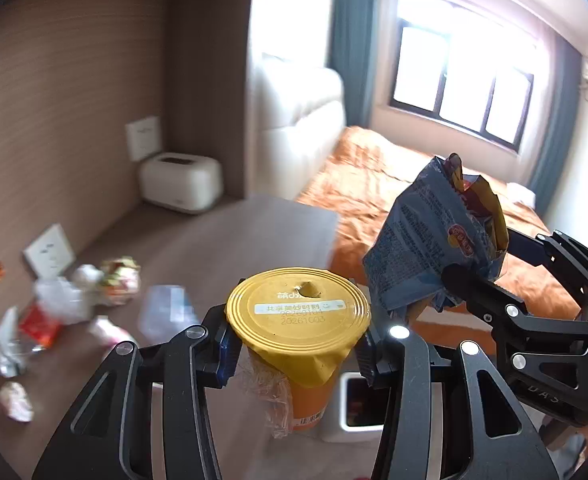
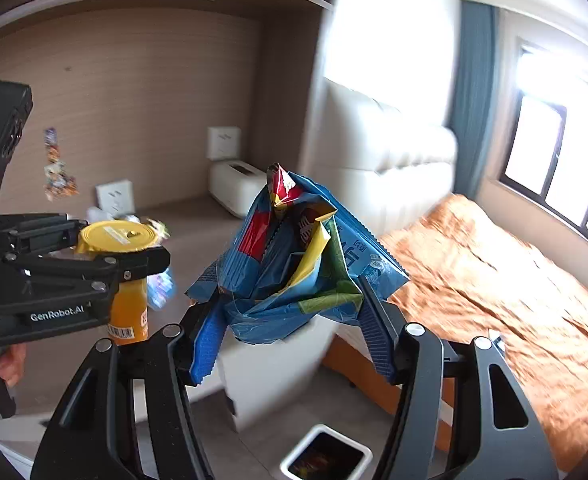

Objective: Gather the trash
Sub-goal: 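Carry the cup and chip bag over the white trash bin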

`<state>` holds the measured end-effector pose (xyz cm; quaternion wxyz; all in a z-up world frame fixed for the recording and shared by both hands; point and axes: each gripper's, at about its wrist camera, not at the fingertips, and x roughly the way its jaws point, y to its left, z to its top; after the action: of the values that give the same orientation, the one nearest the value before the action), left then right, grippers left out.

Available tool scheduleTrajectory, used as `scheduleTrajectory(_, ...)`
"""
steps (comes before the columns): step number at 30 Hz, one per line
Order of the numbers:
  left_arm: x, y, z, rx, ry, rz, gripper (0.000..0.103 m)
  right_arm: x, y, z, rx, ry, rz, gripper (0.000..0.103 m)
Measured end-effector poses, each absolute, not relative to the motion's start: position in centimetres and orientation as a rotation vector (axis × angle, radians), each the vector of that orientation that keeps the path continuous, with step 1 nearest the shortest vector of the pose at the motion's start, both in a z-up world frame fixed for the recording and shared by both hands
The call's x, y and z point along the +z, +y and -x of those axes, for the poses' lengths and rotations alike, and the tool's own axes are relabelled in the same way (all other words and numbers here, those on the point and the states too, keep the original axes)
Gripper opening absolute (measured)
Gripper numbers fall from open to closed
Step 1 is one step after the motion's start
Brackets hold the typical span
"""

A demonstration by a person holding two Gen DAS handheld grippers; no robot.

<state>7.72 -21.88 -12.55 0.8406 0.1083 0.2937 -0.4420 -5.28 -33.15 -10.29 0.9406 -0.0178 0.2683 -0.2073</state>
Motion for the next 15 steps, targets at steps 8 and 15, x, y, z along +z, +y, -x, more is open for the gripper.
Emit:
scheduleTrajectory(8, -16.5, -29.3, -3.6, -1.056, 0.712, -0.285, 0.046, -13.1, -38.3, 10.5, -0.535, 0.624, 0.0, 0.062)
scheduleTrajectory(15, -21.0, -34.7, -1.1, -1.12, 0.771, -0.35, 0.046, -16.0, -42.2, 13.6, -0.595, 0.679, -0.047, 0.062)
